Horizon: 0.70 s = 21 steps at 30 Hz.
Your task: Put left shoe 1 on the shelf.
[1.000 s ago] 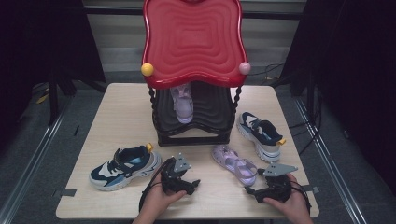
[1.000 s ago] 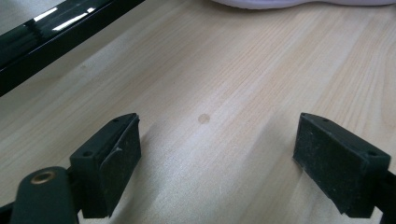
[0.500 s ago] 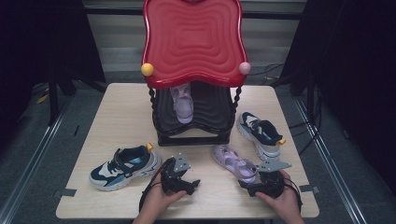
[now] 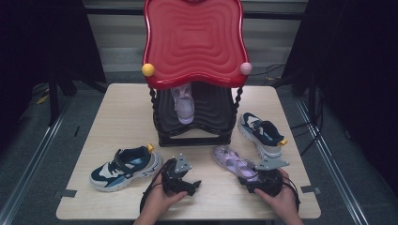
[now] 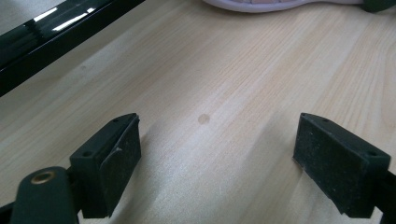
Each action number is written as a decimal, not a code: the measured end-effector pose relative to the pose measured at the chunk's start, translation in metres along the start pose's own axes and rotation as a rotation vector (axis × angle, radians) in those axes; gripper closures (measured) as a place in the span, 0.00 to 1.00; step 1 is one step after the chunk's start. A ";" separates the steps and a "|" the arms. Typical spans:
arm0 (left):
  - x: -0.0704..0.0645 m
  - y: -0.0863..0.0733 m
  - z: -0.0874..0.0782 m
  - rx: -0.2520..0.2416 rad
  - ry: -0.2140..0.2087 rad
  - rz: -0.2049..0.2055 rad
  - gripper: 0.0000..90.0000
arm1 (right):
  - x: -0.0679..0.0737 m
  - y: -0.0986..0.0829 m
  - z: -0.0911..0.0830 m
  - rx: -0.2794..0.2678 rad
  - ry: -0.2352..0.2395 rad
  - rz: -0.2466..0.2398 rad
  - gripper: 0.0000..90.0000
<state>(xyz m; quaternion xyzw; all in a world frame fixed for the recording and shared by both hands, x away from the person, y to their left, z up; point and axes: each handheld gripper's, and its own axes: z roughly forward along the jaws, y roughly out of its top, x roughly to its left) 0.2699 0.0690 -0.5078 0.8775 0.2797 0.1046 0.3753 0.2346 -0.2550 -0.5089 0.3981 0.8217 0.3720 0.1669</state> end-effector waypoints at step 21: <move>0.000 0.000 0.000 0.000 0.001 0.000 0.16 | 0.005 0.000 0.000 -0.001 0.021 -0.008 0.37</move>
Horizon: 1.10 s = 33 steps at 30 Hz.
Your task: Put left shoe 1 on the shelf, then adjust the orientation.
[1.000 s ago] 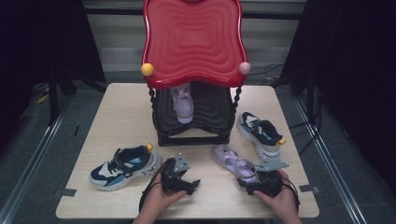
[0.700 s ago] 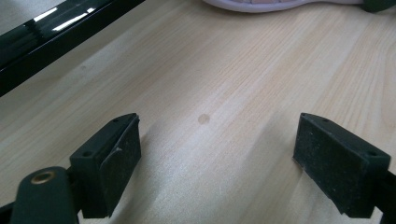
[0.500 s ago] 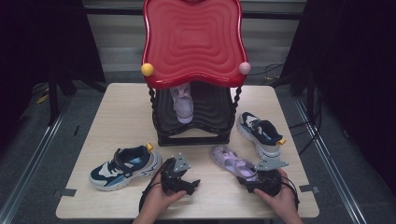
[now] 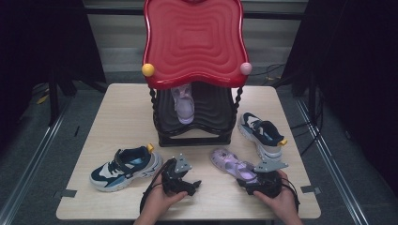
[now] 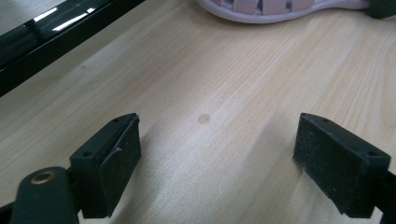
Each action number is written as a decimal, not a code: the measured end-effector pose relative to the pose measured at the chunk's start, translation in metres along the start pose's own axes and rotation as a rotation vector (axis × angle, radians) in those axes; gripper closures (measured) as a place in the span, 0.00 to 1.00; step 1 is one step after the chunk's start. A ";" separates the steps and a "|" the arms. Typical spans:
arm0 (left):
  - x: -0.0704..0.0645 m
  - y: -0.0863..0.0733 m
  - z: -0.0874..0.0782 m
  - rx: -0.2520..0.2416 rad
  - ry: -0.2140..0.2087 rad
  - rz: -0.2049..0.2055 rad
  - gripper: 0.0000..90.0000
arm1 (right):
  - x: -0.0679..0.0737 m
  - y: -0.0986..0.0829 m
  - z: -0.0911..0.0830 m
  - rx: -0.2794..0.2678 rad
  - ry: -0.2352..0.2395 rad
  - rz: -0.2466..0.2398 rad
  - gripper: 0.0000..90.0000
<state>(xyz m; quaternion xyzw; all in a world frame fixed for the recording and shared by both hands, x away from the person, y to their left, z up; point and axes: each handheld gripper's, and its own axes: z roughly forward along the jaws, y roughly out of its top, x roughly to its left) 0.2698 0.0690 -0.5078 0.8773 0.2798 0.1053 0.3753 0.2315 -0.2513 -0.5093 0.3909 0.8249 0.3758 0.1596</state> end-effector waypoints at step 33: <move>0.000 0.000 0.000 0.001 -0.002 0.000 0.16 | 0.009 0.009 -0.029 -0.084 -0.021 0.026 0.41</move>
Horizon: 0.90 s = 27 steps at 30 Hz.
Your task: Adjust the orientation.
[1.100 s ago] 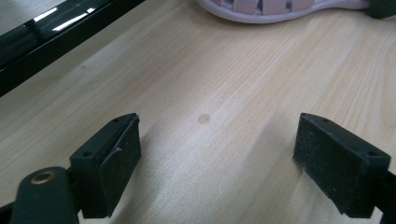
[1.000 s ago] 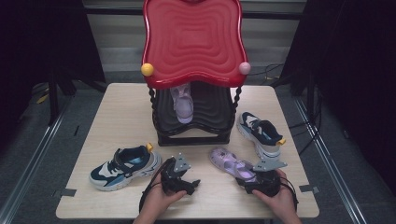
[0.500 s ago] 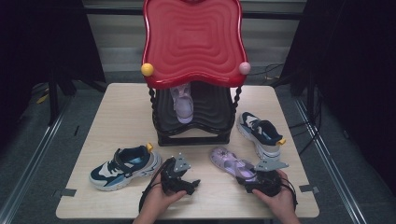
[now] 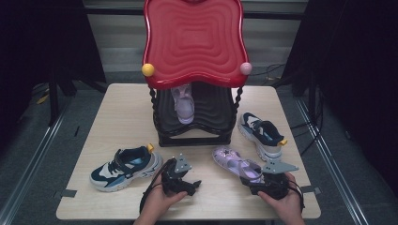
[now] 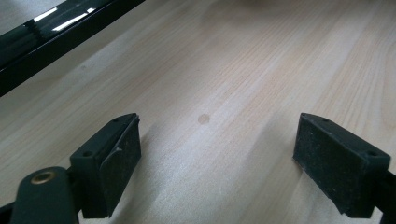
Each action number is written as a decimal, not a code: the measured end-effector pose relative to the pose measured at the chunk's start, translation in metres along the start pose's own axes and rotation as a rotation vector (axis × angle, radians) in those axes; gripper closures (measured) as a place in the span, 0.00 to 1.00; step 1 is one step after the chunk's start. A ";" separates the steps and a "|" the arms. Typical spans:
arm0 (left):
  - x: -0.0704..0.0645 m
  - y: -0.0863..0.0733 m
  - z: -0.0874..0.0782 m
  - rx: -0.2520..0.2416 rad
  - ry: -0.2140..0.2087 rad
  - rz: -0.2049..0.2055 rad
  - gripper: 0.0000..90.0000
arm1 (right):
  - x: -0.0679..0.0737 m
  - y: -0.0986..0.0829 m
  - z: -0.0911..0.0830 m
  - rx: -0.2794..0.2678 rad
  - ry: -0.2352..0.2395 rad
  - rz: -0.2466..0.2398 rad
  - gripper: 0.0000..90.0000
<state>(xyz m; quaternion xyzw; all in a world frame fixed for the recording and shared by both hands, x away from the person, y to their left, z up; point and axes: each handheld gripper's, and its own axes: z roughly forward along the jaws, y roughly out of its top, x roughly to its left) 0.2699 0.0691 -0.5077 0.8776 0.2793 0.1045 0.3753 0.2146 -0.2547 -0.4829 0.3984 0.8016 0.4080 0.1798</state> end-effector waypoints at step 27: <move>0.000 0.000 0.000 0.001 0.000 0.001 0.16 | 0.025 0.056 -0.013 -0.128 -0.132 0.096 0.42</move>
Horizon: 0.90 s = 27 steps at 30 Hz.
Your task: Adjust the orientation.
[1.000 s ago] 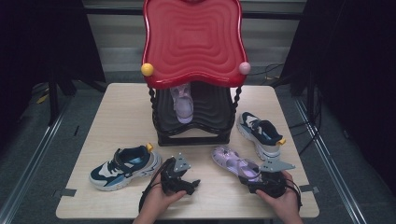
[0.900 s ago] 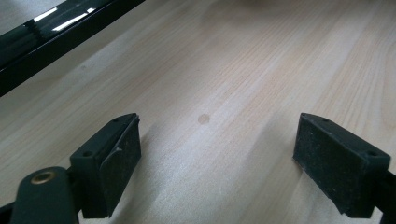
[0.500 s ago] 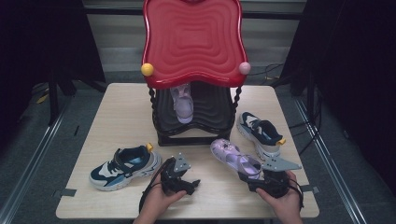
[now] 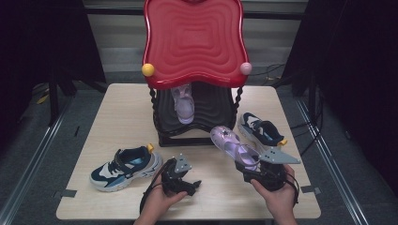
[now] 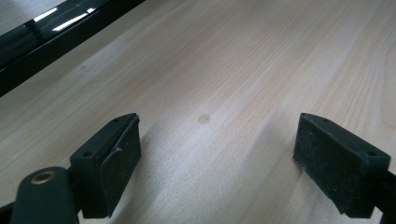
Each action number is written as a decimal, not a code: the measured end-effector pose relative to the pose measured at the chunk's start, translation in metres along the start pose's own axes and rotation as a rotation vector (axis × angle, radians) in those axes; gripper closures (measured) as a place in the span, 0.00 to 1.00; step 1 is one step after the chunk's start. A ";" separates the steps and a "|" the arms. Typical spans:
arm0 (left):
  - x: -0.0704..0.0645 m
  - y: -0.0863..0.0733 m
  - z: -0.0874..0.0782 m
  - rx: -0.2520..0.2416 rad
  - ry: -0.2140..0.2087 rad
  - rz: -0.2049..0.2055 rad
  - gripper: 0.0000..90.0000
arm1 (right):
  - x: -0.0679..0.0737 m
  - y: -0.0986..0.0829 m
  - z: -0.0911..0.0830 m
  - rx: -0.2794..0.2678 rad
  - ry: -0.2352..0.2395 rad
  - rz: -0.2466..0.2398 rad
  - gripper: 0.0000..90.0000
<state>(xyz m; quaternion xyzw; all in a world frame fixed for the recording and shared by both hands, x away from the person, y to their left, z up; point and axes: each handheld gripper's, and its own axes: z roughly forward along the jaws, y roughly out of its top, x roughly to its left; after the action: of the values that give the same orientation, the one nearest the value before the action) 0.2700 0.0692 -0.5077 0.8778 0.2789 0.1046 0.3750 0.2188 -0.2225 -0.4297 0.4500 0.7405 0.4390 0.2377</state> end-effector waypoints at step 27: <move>0.000 0.000 0.000 0.000 0.001 0.000 0.16 | 0.021 0.043 0.042 -0.076 -0.123 0.037 0.42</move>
<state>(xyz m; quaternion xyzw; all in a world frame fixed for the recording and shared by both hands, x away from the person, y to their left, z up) 0.2700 0.0692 -0.5077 0.8778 0.2789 0.1050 0.3749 0.2595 -0.1767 -0.4129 0.4802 0.6987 0.4428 0.2917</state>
